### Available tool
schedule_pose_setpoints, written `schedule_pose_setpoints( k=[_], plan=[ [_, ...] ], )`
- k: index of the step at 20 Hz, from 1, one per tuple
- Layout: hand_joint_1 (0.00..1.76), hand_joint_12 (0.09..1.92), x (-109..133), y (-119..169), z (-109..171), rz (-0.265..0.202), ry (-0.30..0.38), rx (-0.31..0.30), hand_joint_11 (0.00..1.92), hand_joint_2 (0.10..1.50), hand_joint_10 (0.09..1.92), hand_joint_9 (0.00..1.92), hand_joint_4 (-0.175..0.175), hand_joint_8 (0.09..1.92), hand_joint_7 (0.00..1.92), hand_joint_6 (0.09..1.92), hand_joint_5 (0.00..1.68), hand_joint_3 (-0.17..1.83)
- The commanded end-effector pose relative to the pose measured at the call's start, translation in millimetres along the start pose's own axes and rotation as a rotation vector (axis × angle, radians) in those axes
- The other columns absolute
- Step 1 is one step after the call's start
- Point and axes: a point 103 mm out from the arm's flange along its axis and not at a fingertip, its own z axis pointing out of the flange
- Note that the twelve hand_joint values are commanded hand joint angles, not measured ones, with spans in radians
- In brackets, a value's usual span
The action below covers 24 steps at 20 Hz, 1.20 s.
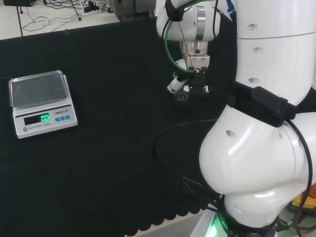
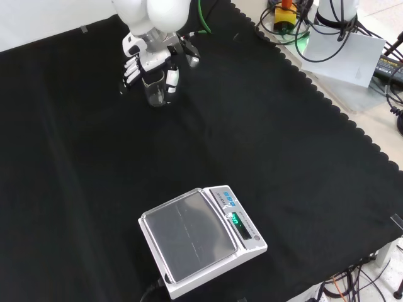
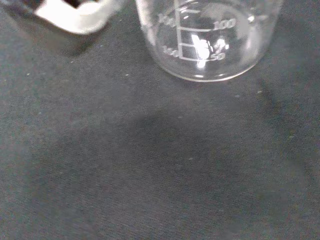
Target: Pick up the beaker.
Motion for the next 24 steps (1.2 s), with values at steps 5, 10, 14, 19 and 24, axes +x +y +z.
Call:
schedule_pose_setpoints(
  k=[5, 10, 14, 19, 24],
  plan=[
    [1.18, 1.03, -3.5, -2.3, -2.3, -0.003, 0.007, -0.054, 1.12, 0.58, 0.96, 0.88, -0.007, 1.01, 0.45, 0.98, 0.36, 0.9],
    [1.19, 0.86, 8.7, 2.7, 0.9, 0.006, -0.004, -0.068, 1.26, 0.76, 1.24, 0.9, -0.126, 1.43, 0.55, 1.45, 0.56, 0.82],
    [1.1, 0.86, 10.2, 3.8, 0.9, 0.008, -0.01, -0.069, 1.23, 0.98, 1.32, 0.92, -0.173, 1.55, 0.58, 1.47, 0.73, 0.55],
    [1.11, 0.88, 5.4, -1.5, -12.6, -0.006, -0.011, -0.082, 1.22, 1.0, 1.34, 0.93, -0.101, 1.56, 0.64, 1.48, 0.74, 0.54],
    [1.14, 0.89, 6.0, -10.4, -40.6, -0.023, -0.017, -0.114, 1.21, 1.01, 1.34, 0.95, 0.028, 1.54, 0.72, 1.5, 0.72, 0.53]
  ],
)
